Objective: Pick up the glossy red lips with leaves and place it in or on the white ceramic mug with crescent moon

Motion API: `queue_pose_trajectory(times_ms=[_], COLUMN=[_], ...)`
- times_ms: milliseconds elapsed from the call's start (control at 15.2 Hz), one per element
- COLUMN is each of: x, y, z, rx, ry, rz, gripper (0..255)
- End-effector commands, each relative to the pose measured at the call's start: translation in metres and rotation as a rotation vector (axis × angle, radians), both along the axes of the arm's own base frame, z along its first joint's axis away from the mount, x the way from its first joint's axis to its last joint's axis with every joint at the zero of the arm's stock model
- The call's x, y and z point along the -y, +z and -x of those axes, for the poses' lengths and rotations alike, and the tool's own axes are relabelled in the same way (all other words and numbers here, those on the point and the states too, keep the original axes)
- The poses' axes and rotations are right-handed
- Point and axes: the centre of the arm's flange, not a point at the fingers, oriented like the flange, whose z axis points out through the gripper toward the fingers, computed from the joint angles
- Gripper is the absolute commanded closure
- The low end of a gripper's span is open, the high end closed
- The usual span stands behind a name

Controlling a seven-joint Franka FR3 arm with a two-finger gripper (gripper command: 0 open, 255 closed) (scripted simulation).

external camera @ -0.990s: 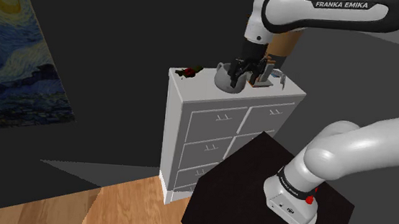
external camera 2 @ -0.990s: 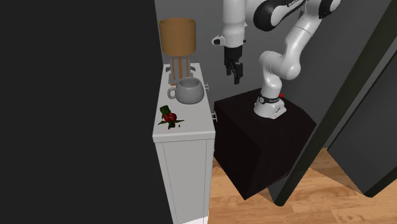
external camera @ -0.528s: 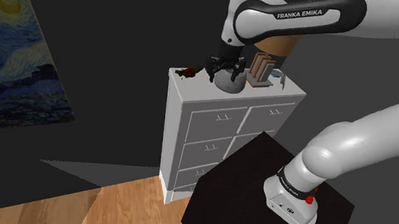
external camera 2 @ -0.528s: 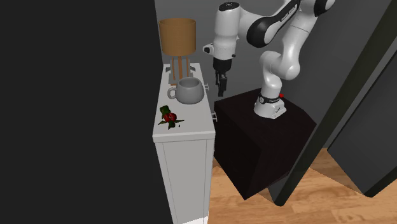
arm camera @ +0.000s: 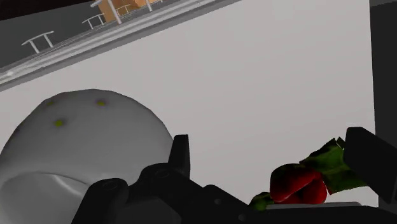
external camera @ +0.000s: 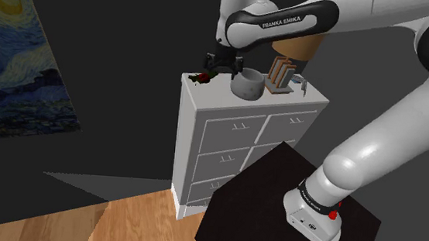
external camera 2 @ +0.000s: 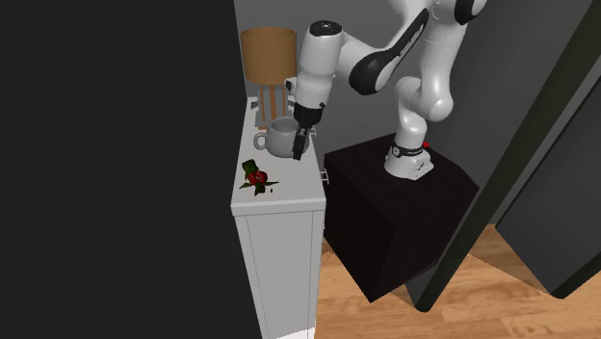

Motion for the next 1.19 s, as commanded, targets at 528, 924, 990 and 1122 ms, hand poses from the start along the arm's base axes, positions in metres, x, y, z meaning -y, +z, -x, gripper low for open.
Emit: queue_pose_trajectory(times_ms=[528,924,990,1122], x=[0.013,0.020,0.020,0.020], y=[-0.026,-0.049,-0.049,-0.049], z=[-0.073,-0.077,-0.077,-0.077], rx=[0.101,0.101,0.101,0.101], ry=[-0.191,-0.191,-0.191,-0.191], rz=[0.084,0.084,0.084,0.084], gripper=[0,0,0,0])
